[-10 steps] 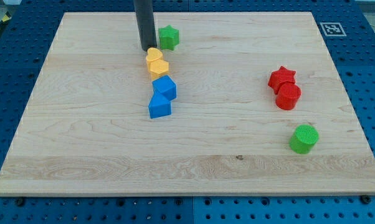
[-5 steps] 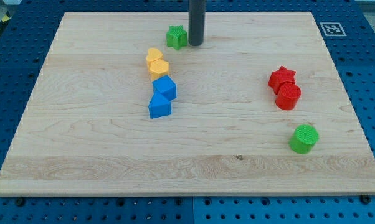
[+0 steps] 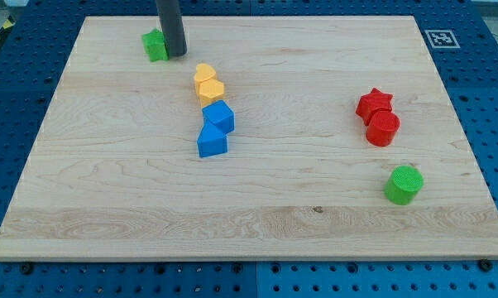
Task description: Move the green star to the top right of the board
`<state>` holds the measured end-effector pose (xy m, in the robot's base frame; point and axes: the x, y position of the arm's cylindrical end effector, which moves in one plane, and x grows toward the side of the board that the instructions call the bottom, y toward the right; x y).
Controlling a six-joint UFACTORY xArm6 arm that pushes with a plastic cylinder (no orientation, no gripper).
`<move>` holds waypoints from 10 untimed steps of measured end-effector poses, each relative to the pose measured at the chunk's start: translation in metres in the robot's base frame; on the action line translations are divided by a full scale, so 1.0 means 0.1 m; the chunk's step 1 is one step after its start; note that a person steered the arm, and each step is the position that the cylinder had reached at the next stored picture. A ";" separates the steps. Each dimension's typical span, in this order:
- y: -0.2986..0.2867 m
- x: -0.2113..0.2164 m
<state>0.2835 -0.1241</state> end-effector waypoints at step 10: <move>-0.26 0.12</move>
<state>0.2951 -0.1497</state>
